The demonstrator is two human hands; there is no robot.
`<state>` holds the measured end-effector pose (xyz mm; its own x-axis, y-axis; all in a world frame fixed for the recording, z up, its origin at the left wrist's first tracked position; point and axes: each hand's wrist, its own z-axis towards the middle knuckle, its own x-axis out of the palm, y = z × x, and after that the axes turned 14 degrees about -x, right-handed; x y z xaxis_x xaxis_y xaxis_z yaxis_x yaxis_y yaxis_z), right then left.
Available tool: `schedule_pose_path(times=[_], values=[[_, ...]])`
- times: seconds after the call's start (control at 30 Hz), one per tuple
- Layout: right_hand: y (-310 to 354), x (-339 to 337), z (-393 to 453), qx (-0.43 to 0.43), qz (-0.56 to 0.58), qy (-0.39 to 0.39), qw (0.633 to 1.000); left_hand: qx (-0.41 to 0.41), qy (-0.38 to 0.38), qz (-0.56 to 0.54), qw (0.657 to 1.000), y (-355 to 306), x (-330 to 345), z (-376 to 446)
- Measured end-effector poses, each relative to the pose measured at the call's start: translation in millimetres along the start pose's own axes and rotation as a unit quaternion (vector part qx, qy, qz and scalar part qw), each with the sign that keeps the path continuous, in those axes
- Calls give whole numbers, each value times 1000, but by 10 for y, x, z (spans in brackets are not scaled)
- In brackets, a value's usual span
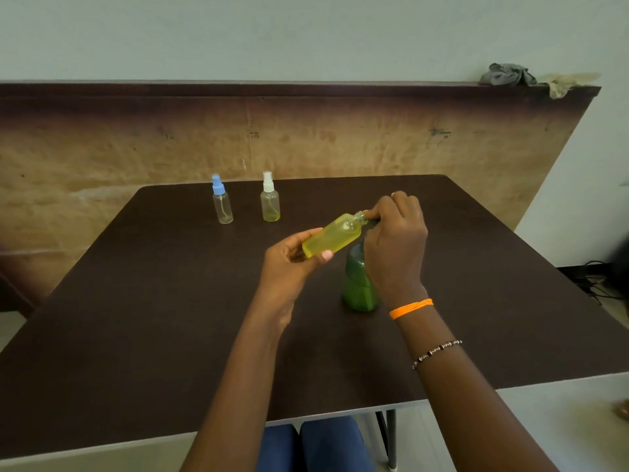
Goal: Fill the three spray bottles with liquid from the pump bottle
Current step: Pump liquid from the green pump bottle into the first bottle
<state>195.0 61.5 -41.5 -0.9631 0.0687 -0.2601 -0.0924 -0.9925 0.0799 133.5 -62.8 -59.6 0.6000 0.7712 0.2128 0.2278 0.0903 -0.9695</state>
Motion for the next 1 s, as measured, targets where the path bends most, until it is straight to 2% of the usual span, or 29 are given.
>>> schedule_pose_path(times=[0.17, 0.4, 0.67, 0.9, 1.0], values=[[-41, 75, -122, -14, -17, -18, 1000, 5, -14, 5, 1000, 51, -6, 3], [12, 3, 54, 8, 13, 22, 1000, 2, -9, -4, 1000, 30, 6, -30], [-17, 106, -115, 5, -3, -21, 1000, -6, -7, -4, 1000, 73, 13, -25], [17, 26, 41, 10, 19, 10, 1000, -6, 1, -21, 1000, 46, 17, -36], [15, 43, 6, 16, 22, -7, 1000, -5, 0, -20, 1000, 51, 20, -35]])
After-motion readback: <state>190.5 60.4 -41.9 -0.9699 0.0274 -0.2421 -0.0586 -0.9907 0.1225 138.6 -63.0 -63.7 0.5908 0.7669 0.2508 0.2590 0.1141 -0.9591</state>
